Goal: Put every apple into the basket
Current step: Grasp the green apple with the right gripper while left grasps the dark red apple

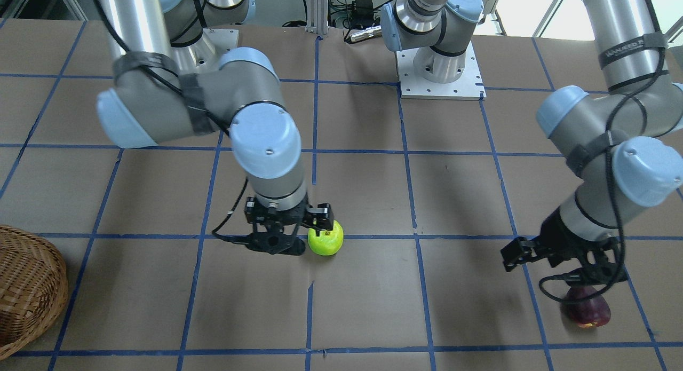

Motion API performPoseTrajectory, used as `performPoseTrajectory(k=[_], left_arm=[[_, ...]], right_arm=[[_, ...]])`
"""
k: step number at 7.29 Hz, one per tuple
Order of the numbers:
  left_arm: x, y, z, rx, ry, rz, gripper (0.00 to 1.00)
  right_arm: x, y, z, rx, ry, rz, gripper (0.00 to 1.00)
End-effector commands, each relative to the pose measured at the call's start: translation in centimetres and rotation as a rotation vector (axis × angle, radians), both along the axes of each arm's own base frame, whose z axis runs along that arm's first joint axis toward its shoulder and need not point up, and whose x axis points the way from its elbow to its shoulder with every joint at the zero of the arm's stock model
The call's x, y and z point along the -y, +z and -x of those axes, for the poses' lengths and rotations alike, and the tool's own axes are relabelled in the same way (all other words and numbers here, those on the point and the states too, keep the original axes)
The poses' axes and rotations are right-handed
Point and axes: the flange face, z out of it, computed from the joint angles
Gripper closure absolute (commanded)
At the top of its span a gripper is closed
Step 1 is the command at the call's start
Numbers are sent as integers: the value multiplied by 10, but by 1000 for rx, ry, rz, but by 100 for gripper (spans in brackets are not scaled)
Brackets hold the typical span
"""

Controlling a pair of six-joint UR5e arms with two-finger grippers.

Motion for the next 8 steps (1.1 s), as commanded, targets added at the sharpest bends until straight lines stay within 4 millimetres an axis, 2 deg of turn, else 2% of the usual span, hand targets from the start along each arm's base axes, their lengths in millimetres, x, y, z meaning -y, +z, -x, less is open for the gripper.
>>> performPoseTrajectory(k=[1,2,3,5,6,7,8], left_arm=[[30,-4,-105,59,-128,25,0],[50,-12,-117,75,-180,28,0],[58,-28,-124,67,-190,15,0],[63,-78,-126,34,-201,-43,0],[66,-99,-128,25,-204,-59,0],[66,-111,-128,15,-206,-76,0],[65,-119,-127,6,-208,-93,0]], right_arm=[[-14,-43,-43,3,-1,1,0],[-21,-63,-40,-6,0,-20,0],[-22,-85,-39,-15,17,-26,0],[-24,-118,-37,-26,1,-27,0],[-27,-125,-35,-24,4,-31,0],[-20,-112,-29,-11,-1,-18,63],[-18,-103,-26,-7,-3,-14,100]])
